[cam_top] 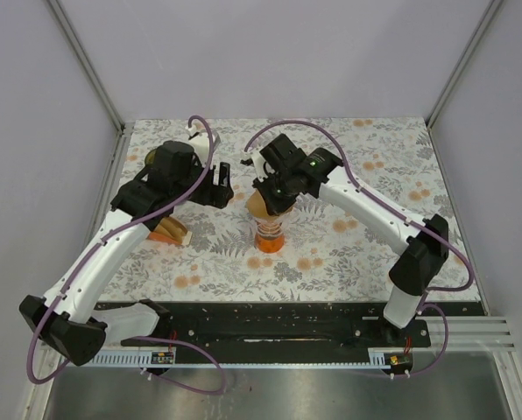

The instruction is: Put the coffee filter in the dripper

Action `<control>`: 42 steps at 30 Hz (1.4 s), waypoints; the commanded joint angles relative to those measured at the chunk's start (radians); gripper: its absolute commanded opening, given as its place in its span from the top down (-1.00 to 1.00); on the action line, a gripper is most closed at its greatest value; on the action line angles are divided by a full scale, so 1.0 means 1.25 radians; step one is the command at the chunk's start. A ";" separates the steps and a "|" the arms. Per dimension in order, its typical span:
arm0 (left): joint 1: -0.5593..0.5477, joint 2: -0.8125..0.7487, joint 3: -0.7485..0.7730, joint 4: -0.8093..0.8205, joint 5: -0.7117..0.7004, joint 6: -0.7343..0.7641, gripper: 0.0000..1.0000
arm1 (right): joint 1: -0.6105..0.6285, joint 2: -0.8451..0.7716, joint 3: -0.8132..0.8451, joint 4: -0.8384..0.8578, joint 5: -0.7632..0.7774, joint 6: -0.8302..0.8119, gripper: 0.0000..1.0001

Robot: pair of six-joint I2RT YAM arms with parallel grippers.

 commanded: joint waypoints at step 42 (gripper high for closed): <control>-0.011 0.114 -0.061 0.112 0.184 -0.138 0.02 | -0.004 0.074 -0.097 0.121 -0.002 0.050 1.00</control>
